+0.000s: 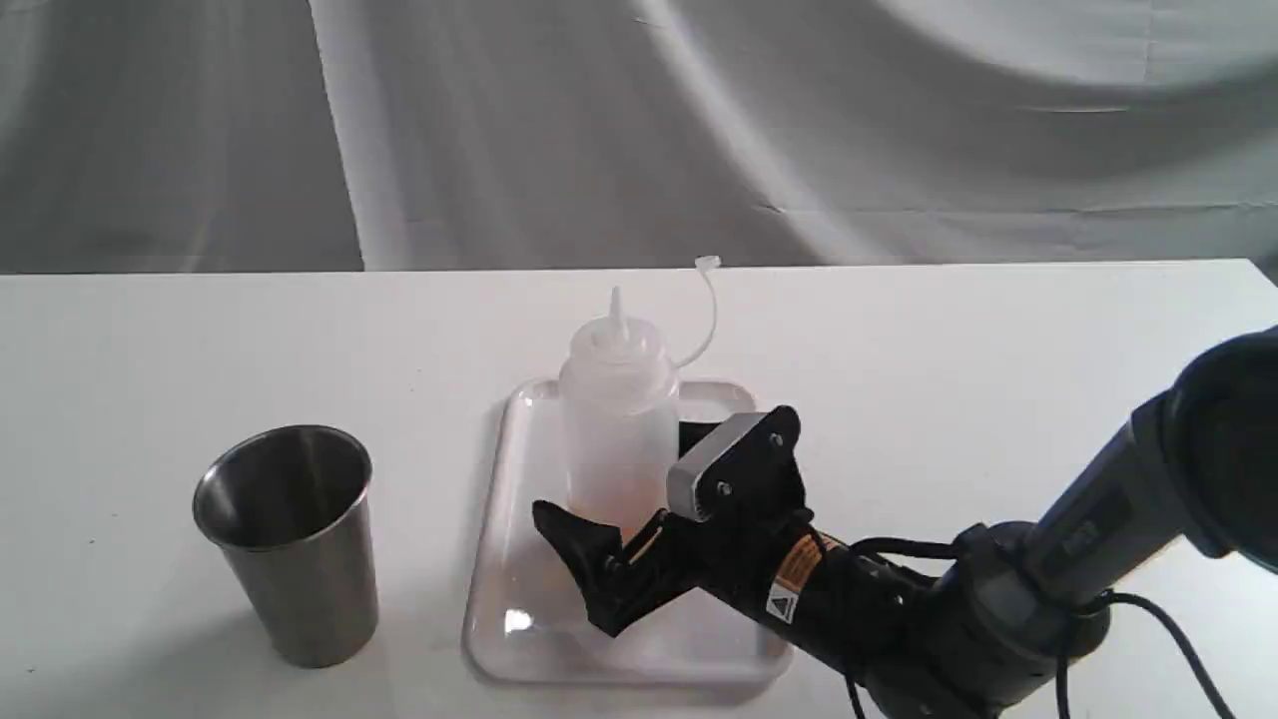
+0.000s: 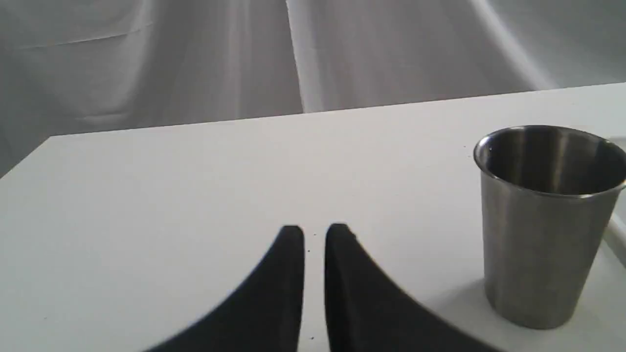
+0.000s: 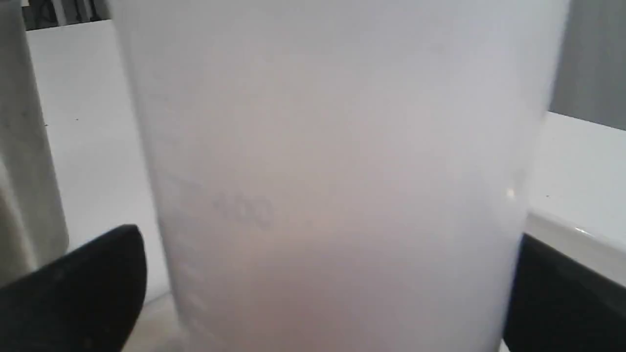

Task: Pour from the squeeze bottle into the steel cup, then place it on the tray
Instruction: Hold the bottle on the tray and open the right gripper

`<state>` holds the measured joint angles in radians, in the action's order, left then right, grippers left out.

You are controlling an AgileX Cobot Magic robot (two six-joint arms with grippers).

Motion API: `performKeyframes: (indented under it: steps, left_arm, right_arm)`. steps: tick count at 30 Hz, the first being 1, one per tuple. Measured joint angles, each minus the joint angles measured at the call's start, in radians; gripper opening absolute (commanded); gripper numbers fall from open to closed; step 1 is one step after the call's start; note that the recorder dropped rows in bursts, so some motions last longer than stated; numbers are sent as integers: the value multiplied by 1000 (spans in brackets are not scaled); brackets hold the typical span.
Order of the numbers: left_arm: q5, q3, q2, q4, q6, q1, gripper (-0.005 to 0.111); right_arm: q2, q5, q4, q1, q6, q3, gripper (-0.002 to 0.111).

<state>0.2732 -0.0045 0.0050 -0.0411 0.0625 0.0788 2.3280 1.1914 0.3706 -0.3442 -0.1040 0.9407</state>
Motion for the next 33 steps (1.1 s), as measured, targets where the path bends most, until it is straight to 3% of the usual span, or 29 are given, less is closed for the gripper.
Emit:
performKeyframes:
  steps: [11,17,33]
  left_arm:
    - [0,0,0,0,0,0,8]
    - [0,0,0,0,0,0,8]
    - [0,0,0,0,0,0,8]
  right_arm:
    - [0,8,2,0,-3,0,94]
    - [0,8,14,0,-3,-9,101]
    - [-63,16,14,0,4,-103,100]
